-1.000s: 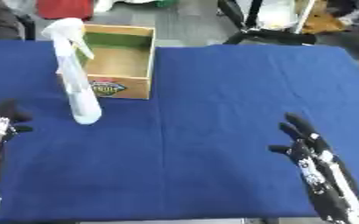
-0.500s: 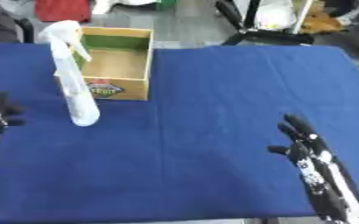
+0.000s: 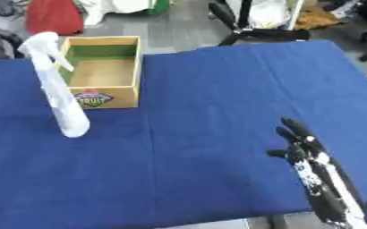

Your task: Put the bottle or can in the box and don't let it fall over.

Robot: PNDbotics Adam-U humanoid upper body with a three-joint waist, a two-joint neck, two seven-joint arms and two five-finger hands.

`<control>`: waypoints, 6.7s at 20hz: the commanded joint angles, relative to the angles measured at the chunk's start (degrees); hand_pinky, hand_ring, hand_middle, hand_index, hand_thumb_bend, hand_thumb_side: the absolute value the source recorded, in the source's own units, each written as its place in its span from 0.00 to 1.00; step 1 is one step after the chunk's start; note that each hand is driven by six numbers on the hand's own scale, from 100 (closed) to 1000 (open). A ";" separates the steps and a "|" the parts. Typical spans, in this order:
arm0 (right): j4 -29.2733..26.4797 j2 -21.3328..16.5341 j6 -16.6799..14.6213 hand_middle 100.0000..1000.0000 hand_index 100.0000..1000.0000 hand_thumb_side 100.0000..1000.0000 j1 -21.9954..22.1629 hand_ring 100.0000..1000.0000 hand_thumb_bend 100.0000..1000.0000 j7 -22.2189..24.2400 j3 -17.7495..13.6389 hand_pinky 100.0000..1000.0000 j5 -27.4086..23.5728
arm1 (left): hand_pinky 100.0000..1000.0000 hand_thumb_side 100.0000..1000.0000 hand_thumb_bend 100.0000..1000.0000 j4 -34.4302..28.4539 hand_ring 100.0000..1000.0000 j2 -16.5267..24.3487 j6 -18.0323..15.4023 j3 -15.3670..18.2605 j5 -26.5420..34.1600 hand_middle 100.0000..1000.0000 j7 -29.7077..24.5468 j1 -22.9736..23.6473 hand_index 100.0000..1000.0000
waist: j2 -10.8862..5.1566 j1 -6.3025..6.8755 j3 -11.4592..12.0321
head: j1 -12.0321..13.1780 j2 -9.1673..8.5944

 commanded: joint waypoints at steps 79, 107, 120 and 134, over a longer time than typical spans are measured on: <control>-0.42 -1.43 -0.04 1.00 1.00 0.64 -0.97 1.00 0.00 1.67 0.97 0.73 -0.65 | 0.00 0.32 0.00 35.15 0.00 14.89 -10.45 -15.98 -18.31 0.00 -36.23 -25.67 0.33 | -0.14 -0.16 -3.85 | 3.92 -0.31; -0.19 -1.58 -0.05 1.00 1.00 0.64 -1.11 1.00 0.00 2.34 1.68 0.73 -1.18 | 0.00 0.34 0.00 44.82 0.00 11.12 -3.33 -8.06 -35.11 0.00 -7.10 -33.34 0.33 | -0.18 -0.57 -5.65 | 3.40 -2.33; -0.45 -1.32 0.06 1.00 1.00 0.65 -2.62 1.00 0.00 3.46 2.45 0.74 -2.12 | 0.75 0.61 0.39 52.03 0.71 7.54 -7.78 -9.34 -35.60 0.65 -9.67 -32.38 0.86 | 1.74 -1.12 -8.20 | 3.72 -4.58; -0.14 -1.60 -0.08 1.00 1.00 0.64 -2.10 1.00 0.00 2.73 1.49 0.74 -1.29 | 0.87 0.71 0.68 35.18 0.88 20.06 -6.49 -3.43 -27.46 0.83 -13.92 -26.37 0.92 | 0.85 -0.50 -6.03 | 2.28 -4.36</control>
